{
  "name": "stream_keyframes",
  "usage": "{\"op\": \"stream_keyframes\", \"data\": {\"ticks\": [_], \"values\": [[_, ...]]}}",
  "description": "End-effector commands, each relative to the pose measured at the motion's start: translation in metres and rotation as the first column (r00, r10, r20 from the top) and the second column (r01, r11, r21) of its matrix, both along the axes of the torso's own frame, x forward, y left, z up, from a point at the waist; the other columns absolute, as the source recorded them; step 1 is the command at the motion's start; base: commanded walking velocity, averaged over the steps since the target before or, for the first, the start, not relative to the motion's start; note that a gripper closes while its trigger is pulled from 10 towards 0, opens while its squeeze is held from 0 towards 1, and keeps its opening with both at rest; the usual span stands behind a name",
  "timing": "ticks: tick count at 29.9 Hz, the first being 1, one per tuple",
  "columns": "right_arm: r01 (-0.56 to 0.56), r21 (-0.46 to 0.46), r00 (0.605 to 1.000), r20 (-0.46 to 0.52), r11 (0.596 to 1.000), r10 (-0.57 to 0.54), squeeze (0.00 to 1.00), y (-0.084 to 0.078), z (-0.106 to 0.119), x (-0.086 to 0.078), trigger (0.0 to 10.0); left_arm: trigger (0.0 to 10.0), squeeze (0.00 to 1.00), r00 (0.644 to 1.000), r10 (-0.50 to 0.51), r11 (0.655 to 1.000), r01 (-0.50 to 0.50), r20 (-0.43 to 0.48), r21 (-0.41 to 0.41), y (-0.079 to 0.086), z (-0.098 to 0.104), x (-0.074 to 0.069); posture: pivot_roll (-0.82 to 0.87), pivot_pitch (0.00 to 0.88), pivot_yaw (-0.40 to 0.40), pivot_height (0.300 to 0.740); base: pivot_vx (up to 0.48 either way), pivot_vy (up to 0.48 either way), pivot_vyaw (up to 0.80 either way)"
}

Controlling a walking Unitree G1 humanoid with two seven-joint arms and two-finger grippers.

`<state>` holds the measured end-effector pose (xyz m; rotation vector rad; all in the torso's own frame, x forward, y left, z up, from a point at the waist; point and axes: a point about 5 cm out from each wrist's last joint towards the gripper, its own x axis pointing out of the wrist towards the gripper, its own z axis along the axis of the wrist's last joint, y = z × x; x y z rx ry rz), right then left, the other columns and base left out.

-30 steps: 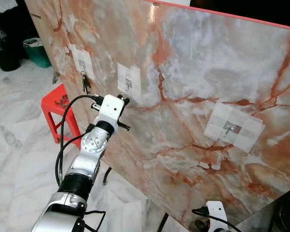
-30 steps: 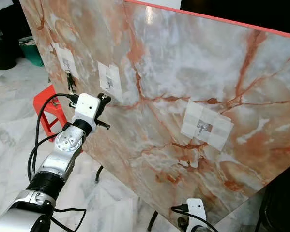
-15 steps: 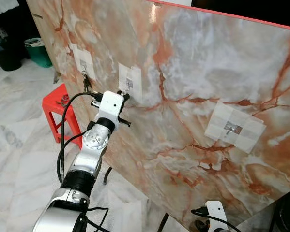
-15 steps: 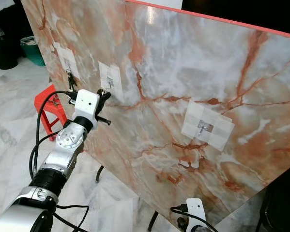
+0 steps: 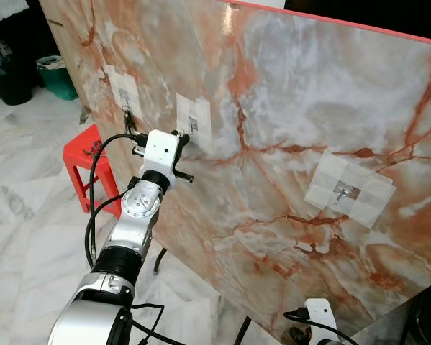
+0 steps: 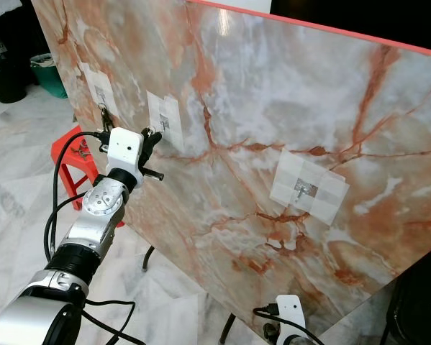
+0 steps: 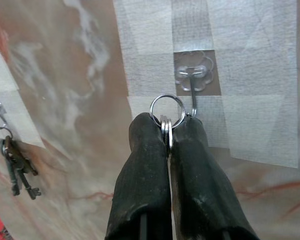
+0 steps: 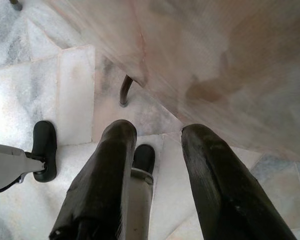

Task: Hang keys on a hook

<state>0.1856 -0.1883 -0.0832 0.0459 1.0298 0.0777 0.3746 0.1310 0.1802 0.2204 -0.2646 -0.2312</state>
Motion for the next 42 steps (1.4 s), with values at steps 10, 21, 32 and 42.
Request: {"op": "stream_keyframes", "data": {"ticks": [10,21,32,42], "values": [[-0.007,-0.009,1.0,0.001,1.0,0.007,0.0,-0.0026,0.0004,0.0,10.0,10.0,0.0,0.998,-0.056,0.998,0.057,-0.034,0.019,-0.0072,-0.0021,0.0028,0.01,0.023,-0.04,0.74,0.0,0.0,0.0],[-0.008,-0.01,1.0,0.002,1.0,0.008,0.0,-0.0027,0.0004,0.0,10.0,10.0,0.0,0.997,-0.068,0.997,0.069,-0.039,0.021,-0.0088,-0.0022,0.0037,0.01,0.023,-0.04,0.74,0.0,0.0,0.0],[-0.01,-0.011,1.0,0.003,1.0,0.01,0.0,-0.003,0.0008,0.0007,10.0,10.0,0.0,0.997,-0.068,0.998,0.067,-0.043,-0.007,-0.0107,-0.0011,0.0054,0.01,0.023,-0.044,0.74,0.0,0.0,0.0],[-0.011,-0.011,1.0,0.005,1.0,0.011,0.0,-0.0032,0.0009,0.0007,10.0,10.0,0.0,0.998,-0.058,0.998,0.057,-0.03,-0.031,-0.0097,-0.0003,0.0047,0.01,0.022,-0.045,0.74,0.0,0.0,0.0]]}}
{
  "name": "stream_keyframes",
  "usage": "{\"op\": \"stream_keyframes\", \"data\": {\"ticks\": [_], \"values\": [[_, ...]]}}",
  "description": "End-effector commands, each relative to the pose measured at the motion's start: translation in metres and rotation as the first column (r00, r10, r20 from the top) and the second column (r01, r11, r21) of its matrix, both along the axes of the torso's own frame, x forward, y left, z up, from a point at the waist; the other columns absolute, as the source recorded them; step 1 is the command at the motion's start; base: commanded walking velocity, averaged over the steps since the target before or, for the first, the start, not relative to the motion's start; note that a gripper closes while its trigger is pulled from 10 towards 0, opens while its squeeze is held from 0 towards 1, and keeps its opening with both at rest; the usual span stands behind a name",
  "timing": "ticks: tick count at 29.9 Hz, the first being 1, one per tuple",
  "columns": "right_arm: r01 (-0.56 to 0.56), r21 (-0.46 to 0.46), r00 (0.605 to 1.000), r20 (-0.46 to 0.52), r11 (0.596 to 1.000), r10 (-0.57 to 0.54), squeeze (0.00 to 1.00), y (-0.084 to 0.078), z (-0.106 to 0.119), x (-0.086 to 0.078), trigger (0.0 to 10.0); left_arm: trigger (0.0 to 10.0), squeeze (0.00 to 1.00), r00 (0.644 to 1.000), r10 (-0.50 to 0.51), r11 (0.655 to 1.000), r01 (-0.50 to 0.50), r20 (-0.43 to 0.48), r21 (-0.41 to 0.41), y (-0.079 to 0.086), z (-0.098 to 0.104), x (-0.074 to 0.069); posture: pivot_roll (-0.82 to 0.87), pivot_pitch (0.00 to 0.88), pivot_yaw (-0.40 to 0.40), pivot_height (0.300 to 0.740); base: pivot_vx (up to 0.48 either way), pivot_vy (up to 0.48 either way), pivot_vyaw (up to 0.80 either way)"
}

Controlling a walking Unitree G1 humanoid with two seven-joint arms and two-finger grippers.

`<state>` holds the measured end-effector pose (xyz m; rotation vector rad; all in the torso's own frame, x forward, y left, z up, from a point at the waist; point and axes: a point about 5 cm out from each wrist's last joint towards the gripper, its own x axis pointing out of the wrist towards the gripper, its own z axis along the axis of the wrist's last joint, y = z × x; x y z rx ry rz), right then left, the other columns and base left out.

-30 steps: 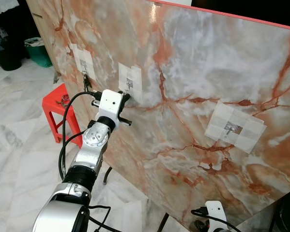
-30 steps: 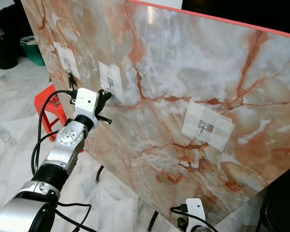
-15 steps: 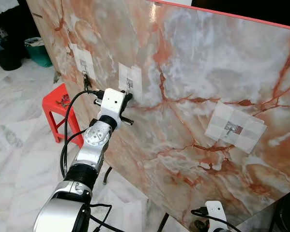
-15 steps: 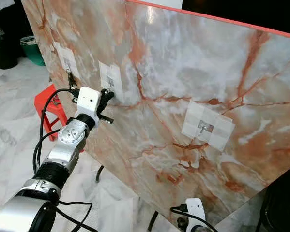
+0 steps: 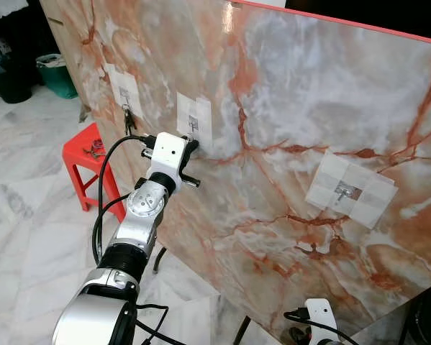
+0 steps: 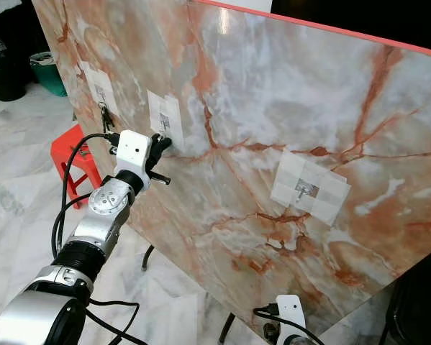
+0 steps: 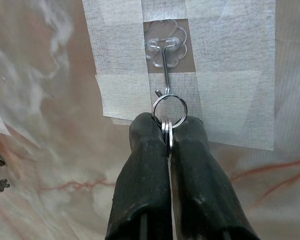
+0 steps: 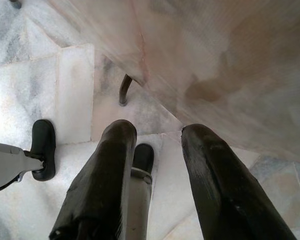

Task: Hang keys on a hook

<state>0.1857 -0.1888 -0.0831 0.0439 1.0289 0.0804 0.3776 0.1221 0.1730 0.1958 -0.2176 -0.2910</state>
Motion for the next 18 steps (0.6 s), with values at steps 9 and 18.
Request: {"op": "stream_keyframes", "data": {"ticks": [9,18], "values": [[-0.009,-0.013,1.0,0.004,1.0,0.009,0.0,-0.003,0.001,0.001,10.0,10.0,0.0,0.996,0.006,1.0,-0.004,0.089,-0.022,0.001,0.019,-0.001,0.01,0.022,-0.048,0.74,0.0,0.0,0.0],[-0.012,-0.013,1.0,0.003,1.0,0.012,0.0,-0.003,0.001,0.001,10.0,10.0,0.0,0.999,-0.01,1.0,0.011,0.032,-0.023,0.0,0.013,0.001,0.01,0.021,-0.048,0.74,0.0,0.0,0.0]]}}
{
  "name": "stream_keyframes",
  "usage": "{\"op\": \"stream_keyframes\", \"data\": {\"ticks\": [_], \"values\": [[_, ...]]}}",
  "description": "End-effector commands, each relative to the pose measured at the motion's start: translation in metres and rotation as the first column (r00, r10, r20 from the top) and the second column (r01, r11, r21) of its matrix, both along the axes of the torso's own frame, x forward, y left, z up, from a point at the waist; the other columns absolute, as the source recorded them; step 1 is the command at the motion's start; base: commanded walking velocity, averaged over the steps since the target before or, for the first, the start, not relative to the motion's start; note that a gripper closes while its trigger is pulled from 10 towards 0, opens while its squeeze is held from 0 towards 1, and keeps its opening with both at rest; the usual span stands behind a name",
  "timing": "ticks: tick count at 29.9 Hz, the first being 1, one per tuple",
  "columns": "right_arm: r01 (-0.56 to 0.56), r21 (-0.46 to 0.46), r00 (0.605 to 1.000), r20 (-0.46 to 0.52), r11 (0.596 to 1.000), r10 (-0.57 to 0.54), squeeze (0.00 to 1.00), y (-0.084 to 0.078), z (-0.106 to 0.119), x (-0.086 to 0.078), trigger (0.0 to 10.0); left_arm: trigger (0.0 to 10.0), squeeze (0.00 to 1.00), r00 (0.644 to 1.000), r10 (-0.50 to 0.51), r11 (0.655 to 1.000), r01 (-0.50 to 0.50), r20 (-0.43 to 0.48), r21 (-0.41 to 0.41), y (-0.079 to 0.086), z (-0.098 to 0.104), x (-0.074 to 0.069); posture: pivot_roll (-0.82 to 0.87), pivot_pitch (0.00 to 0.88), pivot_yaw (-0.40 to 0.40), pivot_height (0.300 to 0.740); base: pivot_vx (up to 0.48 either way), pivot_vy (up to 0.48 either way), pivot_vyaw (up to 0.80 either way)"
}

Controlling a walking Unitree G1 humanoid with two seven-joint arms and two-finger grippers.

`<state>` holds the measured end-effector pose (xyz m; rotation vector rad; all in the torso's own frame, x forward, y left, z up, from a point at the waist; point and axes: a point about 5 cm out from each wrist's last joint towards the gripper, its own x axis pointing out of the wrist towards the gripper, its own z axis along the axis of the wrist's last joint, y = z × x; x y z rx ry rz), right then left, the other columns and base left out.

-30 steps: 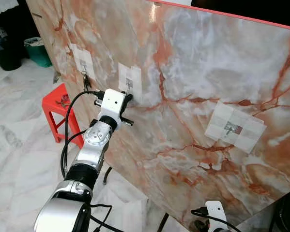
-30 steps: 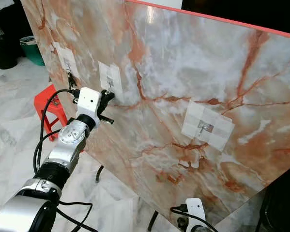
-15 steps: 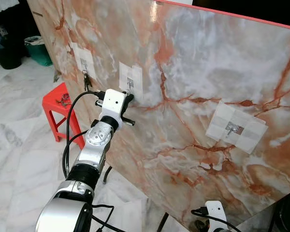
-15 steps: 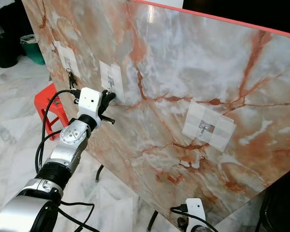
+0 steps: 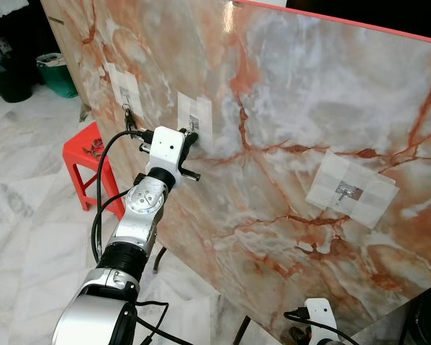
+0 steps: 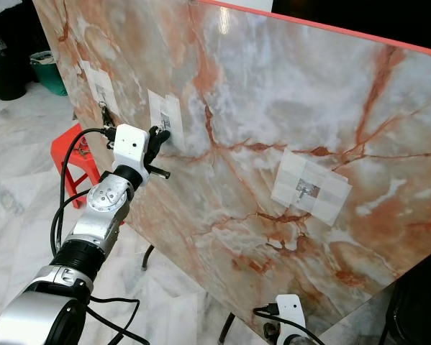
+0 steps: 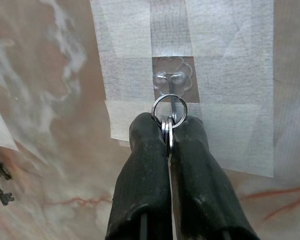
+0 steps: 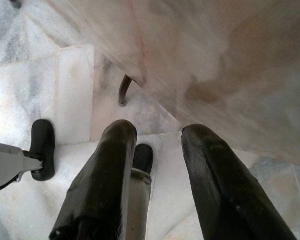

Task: Hang keys on a hook

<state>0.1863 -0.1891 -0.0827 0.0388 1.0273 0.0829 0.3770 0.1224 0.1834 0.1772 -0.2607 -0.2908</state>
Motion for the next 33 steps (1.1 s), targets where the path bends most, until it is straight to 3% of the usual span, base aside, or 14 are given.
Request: {"op": "stream_keyframes", "data": {"ticks": [1,11,33], "values": [[-0.007,-0.01,1.0,0.001,1.0,0.007,0.0,-0.003,0.0,0.0,10.0,10.0,0.0,1.0,-0.008,1.0,0.008,-0.017,-0.004,-0.001,0.001,0.002,0.01,0.021,-0.048,0.74,0.0,0.0,0.0],[-0.011,-0.013,1.0,-0.003,1.0,0.011,0.0,-0.003,0.0,0.0,10.0,10.0,0.0,0.995,-0.045,0.999,0.045,-0.091,-0.001,-0.004,-0.008,0.002,0.01,0.024,-0.049,0.74,0.0,0.0,0.0],[-0.013,-0.013,1.0,-0.001,1.0,0.013,0.0,-0.003,0.0,0.0,10.0,10.0,0.0,0.999,-0.016,0.999,0.014,-0.037,-0.046,0.001,0.008,0.004,0.01,0.025,-0.052,0.74,0.0,0.0,0.0]]}}
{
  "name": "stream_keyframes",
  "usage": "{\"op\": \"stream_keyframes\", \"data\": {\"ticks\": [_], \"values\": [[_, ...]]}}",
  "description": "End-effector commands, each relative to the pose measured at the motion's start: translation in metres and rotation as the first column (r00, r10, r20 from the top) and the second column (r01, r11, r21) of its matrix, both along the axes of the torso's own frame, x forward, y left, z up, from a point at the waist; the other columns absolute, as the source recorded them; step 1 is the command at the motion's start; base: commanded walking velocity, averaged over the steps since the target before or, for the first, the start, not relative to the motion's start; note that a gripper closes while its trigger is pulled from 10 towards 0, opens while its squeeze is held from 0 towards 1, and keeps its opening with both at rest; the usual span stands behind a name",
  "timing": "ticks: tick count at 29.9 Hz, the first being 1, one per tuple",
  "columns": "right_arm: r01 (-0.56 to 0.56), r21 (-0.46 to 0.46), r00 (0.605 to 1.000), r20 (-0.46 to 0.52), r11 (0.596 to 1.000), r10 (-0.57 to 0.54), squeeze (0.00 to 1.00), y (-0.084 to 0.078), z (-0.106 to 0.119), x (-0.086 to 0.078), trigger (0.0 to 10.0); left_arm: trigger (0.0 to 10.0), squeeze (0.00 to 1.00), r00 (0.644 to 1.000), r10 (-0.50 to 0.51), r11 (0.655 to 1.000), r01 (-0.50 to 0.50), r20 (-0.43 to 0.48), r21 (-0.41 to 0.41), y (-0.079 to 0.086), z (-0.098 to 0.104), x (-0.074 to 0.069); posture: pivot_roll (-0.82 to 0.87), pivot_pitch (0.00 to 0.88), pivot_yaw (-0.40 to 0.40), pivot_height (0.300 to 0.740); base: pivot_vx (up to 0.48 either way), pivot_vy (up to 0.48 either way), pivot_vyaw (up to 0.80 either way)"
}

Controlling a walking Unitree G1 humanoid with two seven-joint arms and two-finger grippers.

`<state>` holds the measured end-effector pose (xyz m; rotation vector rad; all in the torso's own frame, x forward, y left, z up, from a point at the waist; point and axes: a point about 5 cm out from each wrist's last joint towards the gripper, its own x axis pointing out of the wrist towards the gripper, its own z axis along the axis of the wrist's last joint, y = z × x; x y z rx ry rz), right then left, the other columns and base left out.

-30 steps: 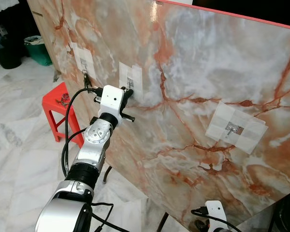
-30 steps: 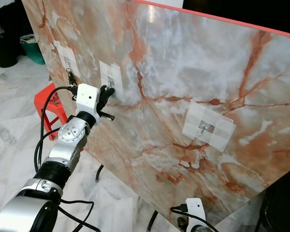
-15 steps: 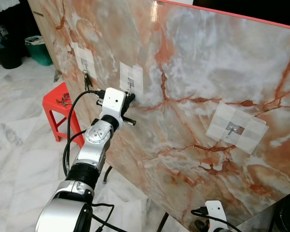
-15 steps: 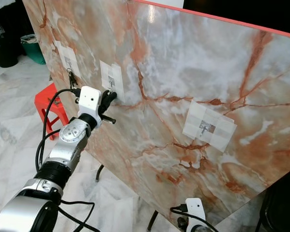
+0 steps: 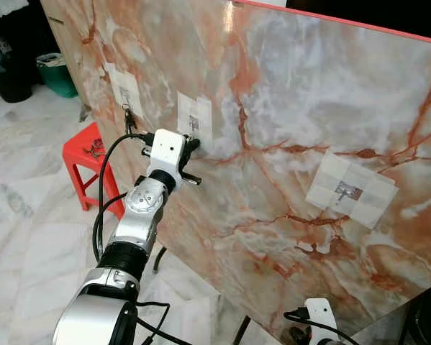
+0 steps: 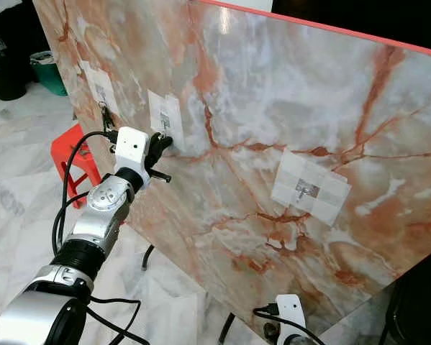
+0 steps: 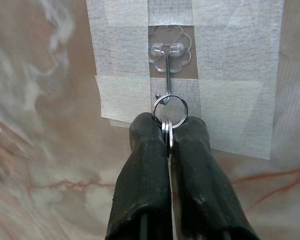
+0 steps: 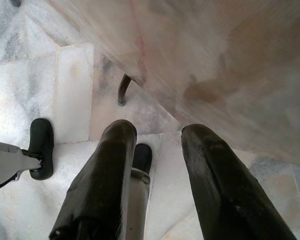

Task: Hang keys on a hook

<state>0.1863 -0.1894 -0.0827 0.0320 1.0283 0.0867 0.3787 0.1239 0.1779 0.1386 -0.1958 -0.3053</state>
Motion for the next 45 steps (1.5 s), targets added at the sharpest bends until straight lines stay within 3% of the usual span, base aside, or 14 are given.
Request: {"op": "stream_keyframes", "data": {"ticks": [1,9,15,20,29,37,45], "values": [[-0.006,-0.009,1.0,0.0,1.0,0.006,0.0,-0.003,0.0,0.0,10.0,10.0,0.0,0.999,-0.004,1.0,0.004,0.032,-0.023,-0.001,0.014,0.003,0.01,0.025,-0.052,0.74,0.0,0.0,0.0],[-0.005,-0.01,1.0,0.0,1.0,0.005,0.0,-0.003,0.0,0.0,10.0,10.0,0.0,0.999,-0.034,0.999,0.036,0.031,-0.036,-0.003,0.018,0.003,0.01,0.025,-0.052,0.74,0.0,0.0,0.0],[-0.004,-0.009,1.0,0.0,1.0,0.004,0.0,-0.003,0.0,0.0,10.0,10.0,0.0,0.995,-0.098,0.995,0.098,-0.01,-0.002,-0.01,0.007,-0.001,0.01,0.027,-0.053,0.74,0.0,0.0,0.0],[0.003,-0.007,1.0,0.001,1.0,-0.003,0.0,-0.002,0.0,0.0,10.0,10.0,0.0,0.994,-0.105,0.993,0.107,-0.041,0.045,-0.008,-0.021,-0.021,0.01,0.029,-0.049,0.74,0.0,0.0,0.0],[0.001,-0.006,1.0,-0.003,1.0,-0.001,0.0,-0.002,0.0,-0.001,10.0,10.0,0.0,0.996,-0.081,0.996,0.083,-0.043,0.027,0.004,-0.044,-0.052,0.02,0.031,-0.046,0.74,0.0,0.0,0.0],[0.016,-0.004,1.0,0.001,1.0,-0.016,0.0,-0.003,0.0,-0.002,10.0,10.0,0.0,0.996,0.021,0.997,-0.027,-0.088,-0.071,0.019,-0.061,-0.068,0.01,0.022,-0.039,0.74,0.0,0.0,0.0],[0.028,-0.007,1.0,-0.002,1.0,-0.028,0.0,-0.004,-0.001,-0.003,10.0,10.0,0.0,0.99,0.064,0.997,-0.07,-0.123,-0.042,0.028,-0.071,-0.077,0.01,0.009,-0.035,0.74,0.0,0.353,0.0]]}}
